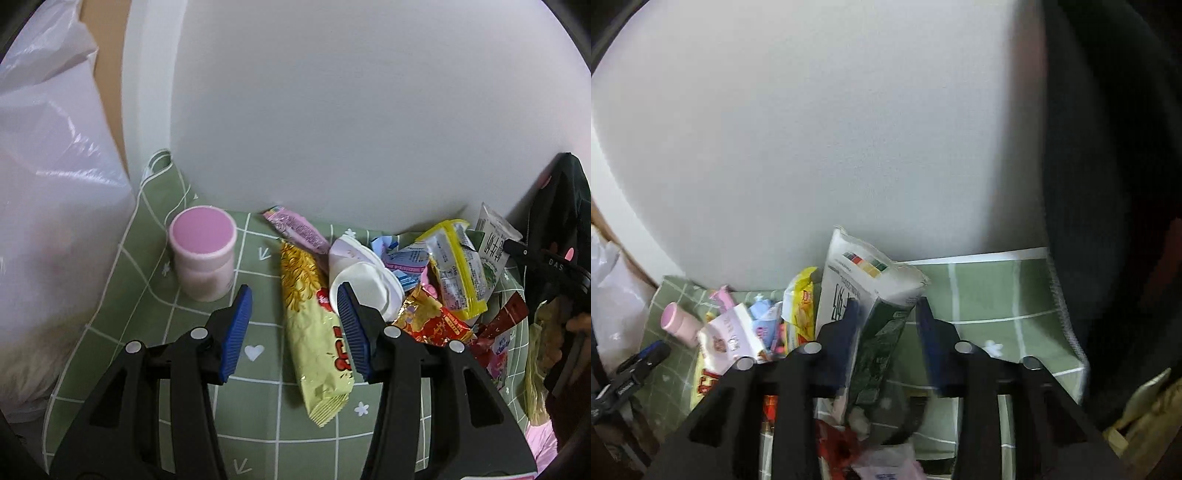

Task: Collect trash
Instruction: 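Grasp the green milk carton with the right tool while the left tool grasps the yellow snack bag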

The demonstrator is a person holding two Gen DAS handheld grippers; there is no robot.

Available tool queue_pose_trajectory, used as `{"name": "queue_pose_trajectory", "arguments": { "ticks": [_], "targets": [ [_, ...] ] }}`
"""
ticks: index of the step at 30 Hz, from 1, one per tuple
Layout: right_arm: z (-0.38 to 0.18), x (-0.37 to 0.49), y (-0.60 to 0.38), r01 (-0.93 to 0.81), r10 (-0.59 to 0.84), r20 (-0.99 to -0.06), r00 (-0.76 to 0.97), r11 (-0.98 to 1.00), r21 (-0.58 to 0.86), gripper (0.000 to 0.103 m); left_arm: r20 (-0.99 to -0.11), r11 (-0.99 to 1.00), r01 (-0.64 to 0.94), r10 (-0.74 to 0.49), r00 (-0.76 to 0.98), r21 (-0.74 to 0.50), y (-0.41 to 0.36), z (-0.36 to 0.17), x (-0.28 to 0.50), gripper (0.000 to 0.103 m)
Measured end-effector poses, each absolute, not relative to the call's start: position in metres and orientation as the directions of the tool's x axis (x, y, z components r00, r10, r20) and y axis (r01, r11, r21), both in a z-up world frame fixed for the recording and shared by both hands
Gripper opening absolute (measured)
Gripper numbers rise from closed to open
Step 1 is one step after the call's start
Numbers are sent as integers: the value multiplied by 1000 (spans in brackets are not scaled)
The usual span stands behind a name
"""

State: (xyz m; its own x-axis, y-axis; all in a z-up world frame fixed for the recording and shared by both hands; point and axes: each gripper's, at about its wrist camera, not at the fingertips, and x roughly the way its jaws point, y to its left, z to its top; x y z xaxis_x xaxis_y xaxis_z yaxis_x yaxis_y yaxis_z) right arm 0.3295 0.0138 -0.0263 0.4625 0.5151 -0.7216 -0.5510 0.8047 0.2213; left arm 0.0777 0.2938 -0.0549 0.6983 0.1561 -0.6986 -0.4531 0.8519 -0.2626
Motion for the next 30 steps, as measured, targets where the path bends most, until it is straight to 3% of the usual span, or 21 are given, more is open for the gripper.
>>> {"name": "queue_pose_trajectory", "arguments": {
  "ticks": [10,22,30],
  "targets": [
    [3,289,-5,-581,493,-691,529,804,129,26,-698,858,-428,121,706,-283,288,-57,78,46],
    [18,257,-70,-490,442,-669,597,861,132,26,-689,888,-335,29,724,-314,274,-63,116,47],
    [17,246,-84,-470,431,-664,611,872,133,26,-694,853,-399,62,718,-336,289,-75,121,50]
  ]
}}
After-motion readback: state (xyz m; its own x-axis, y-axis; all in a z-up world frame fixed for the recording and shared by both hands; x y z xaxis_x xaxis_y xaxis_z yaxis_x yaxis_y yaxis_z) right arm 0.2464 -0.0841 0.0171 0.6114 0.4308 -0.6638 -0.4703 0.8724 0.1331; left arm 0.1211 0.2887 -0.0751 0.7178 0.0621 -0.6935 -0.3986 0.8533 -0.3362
